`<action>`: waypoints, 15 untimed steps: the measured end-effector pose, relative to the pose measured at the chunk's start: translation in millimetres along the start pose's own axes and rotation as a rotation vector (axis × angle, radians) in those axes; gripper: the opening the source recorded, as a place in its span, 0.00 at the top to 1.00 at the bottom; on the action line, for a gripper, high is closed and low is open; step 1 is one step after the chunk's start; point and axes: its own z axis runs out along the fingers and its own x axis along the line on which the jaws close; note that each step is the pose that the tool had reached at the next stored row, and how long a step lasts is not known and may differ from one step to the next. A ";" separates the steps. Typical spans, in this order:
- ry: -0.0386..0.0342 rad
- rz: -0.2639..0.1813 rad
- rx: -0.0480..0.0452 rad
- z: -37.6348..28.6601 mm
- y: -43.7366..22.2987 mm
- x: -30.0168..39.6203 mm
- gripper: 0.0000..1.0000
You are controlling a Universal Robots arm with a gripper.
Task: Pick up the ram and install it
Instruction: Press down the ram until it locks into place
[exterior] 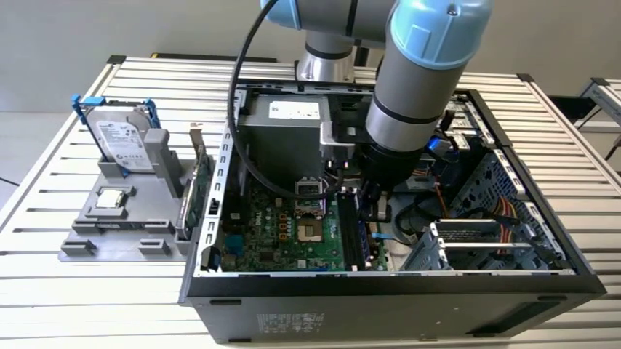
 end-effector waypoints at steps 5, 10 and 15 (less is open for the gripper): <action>-0.0006 -0.005 0.0002 0.5 0.0 0.0 1.00; -0.0010 -0.005 0.0002 -16.6 0.2 0.0 1.00; -0.0005 -0.006 -0.0015 -32.8 0.3 0.1 1.00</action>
